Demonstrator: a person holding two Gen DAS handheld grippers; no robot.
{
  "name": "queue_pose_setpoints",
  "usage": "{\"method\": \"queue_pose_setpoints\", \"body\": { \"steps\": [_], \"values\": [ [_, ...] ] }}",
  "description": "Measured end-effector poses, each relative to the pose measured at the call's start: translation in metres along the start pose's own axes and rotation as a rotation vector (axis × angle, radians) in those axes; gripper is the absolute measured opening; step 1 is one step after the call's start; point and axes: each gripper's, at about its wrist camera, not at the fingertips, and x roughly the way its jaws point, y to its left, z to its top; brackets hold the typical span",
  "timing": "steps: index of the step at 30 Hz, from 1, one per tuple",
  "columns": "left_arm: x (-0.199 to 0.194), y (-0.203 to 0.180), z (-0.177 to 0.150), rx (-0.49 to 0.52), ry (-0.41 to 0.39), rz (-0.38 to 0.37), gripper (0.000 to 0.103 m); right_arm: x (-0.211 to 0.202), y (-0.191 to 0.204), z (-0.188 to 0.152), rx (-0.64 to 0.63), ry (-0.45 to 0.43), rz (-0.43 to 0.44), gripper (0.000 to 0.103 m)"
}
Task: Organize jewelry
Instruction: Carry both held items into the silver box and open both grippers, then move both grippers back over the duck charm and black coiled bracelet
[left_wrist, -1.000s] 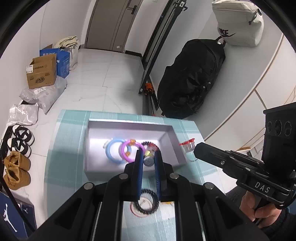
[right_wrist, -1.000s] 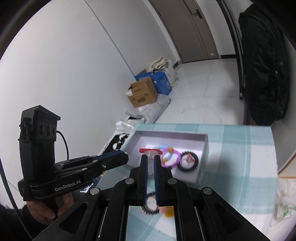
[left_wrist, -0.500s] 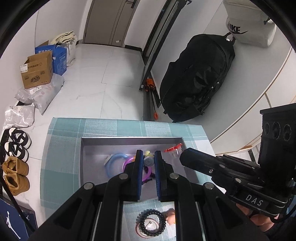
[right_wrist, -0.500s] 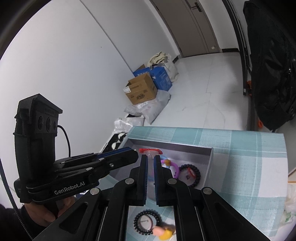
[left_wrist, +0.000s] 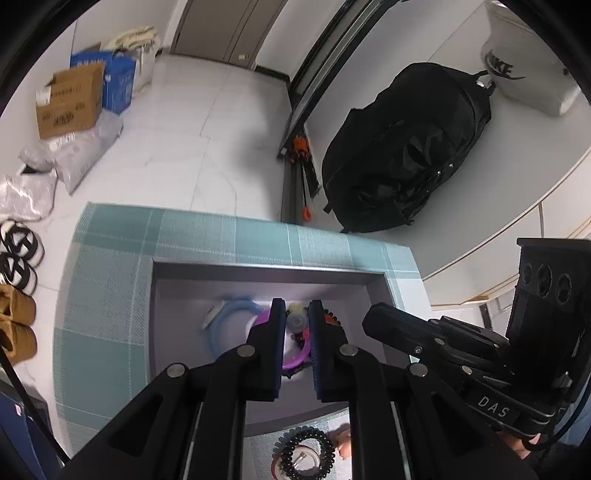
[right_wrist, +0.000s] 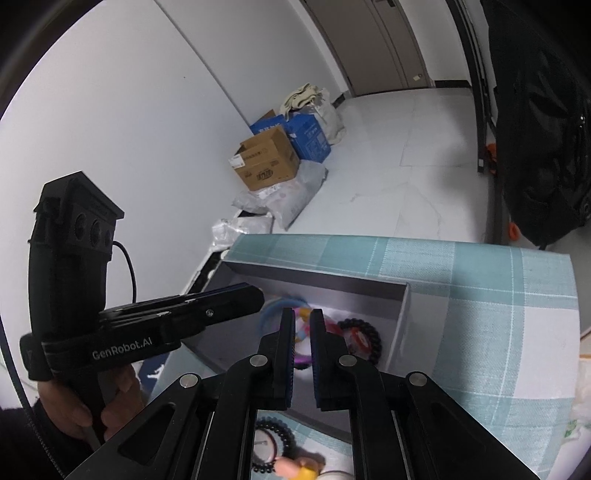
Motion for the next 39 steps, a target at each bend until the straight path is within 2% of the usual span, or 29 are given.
{"method": "queue_pose_setpoints", "body": {
  "steps": [2, 3, 4, 5, 6, 15, 21, 24, 27, 34, 35, 36, 38, 39],
  "values": [
    [0.000, 0.001, 0.000, -0.013, 0.002, -0.010, 0.019, -0.001, 0.002, 0.000, -0.008, 0.003, -0.003, 0.012],
    [-0.001, 0.002, 0.000, -0.021, 0.000, -0.022, 0.029, -0.002, 0.002, -0.001, -0.011, -0.001, -0.006, 0.019],
    [-0.003, 0.002, 0.000, -0.031, -0.002, -0.034, 0.036, -0.004, 0.002, -0.002, -0.011, -0.006, -0.010, 0.031],
    [-0.004, 0.002, -0.001, -0.040, -0.007, -0.048, 0.046, -0.007, 0.003, -0.004, -0.008, -0.017, -0.004, 0.037],
    [-0.008, 0.002, -0.002, -0.043, -0.022, -0.056, 0.047, -0.013, 0.003, -0.005, -0.003, -0.036, 0.003, 0.042],
    [-0.023, -0.008, -0.010, -0.016, -0.040, 0.019, 0.048, -0.047, 0.004, -0.015, -0.003, -0.119, -0.028, 0.056],
    [-0.035, -0.015, -0.020, -0.008, -0.058, 0.057, 0.049, -0.063, 0.009, -0.023, -0.009, -0.146, -0.034, 0.069],
    [-0.040, -0.019, -0.026, 0.004, -0.068, 0.071, 0.049, -0.070, 0.014, -0.028, -0.028, -0.159, -0.041, 0.071],
    [-0.046, -0.023, -0.033, 0.011, -0.078, 0.101, 0.049, -0.076, 0.019, -0.034, -0.044, -0.165, -0.052, 0.078],
    [-0.061, -0.027, -0.052, 0.014, -0.133, 0.157, 0.050, -0.086, 0.026, -0.054, -0.085, -0.163, -0.075, 0.084],
    [-0.062, -0.027, -0.054, 0.012, -0.136, 0.172, 0.052, -0.087, 0.028, -0.058, -0.094, -0.163, -0.079, 0.084],
    [-0.062, -0.027, -0.058, 0.009, -0.141, 0.195, 0.061, -0.087, 0.028, -0.060, -0.101, -0.161, -0.081, 0.085],
    [-0.065, -0.025, -0.065, 0.000, -0.158, 0.231, 0.071, -0.085, 0.031, -0.068, -0.118, -0.151, -0.091, 0.086],
    [-0.067, -0.025, -0.068, -0.004, -0.171, 0.239, 0.071, -0.084, 0.032, -0.072, -0.125, -0.146, -0.095, 0.086]
  ]
}}
